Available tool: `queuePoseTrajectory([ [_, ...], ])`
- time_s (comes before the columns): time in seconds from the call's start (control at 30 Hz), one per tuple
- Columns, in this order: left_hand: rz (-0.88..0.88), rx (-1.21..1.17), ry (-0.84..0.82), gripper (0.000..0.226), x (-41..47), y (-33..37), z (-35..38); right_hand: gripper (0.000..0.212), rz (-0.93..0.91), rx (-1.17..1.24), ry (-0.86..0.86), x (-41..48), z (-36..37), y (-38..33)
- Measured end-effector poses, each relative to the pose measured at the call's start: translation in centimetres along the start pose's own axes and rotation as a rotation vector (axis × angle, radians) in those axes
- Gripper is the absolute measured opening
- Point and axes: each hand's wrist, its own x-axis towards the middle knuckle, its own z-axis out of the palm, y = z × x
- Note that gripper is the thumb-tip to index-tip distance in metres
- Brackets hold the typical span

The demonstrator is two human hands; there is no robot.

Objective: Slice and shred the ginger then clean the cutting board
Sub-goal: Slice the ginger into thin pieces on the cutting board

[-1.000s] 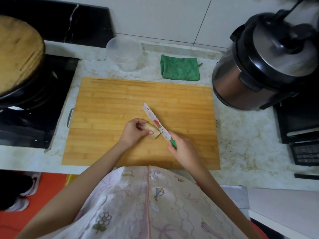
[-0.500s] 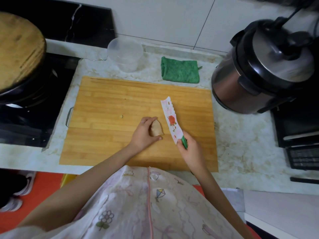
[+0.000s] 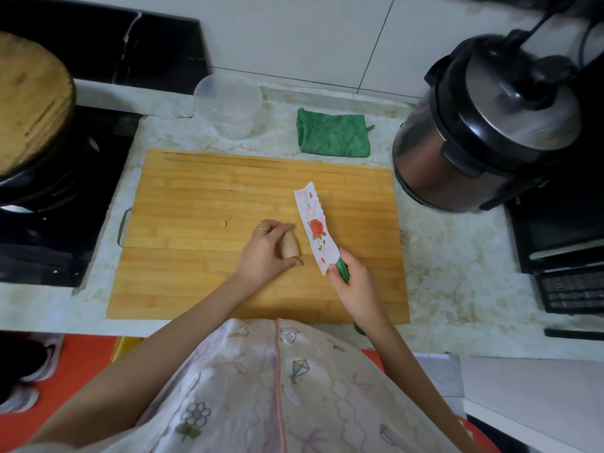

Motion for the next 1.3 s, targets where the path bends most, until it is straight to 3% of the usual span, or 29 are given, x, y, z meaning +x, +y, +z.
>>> queuePoseTrajectory([
  [0.23,0.042,-0.032,-0.06,0.079,0.1,-0.8,0.2,0.037,0.043,0.014,0.004,0.4,-0.1,-0.2],
  [0.37,0.002,-0.133,-0.014,0.085,0.0,-0.9,-0.1,0.032,0.037,-0.022,-0.014,0.2,-0.4,-0.3],
  [0.53,0.142,-0.182,0.089,0.058,-0.6,-1.6,0.1,0.038,0.011,-0.069,-0.05,0.0,-0.5,-1.0],
  [0.63,0.24,-0.125,0.122,0.051,-0.9,-2.0,0.3,0.05,-0.011,-0.132,-0.074,-0.4,-0.6,-1.6],
  [0.73,0.224,-0.085,0.169,0.055,-0.9,-2.4,0.4,0.057,-0.016,-0.224,-0.082,-0.6,-0.5,-2.2],
  [1.03,0.303,-0.037,0.204,0.047,-0.5,-2.9,0.3,0.052,-0.03,-0.299,-0.076,-0.4,-0.2,-4.1],
  [1.3,0.337,0.026,0.238,0.043,-0.4,-3.0,0.3,0.05,-0.042,-0.55,-0.085,-1.2,0.9,-5.5],
])
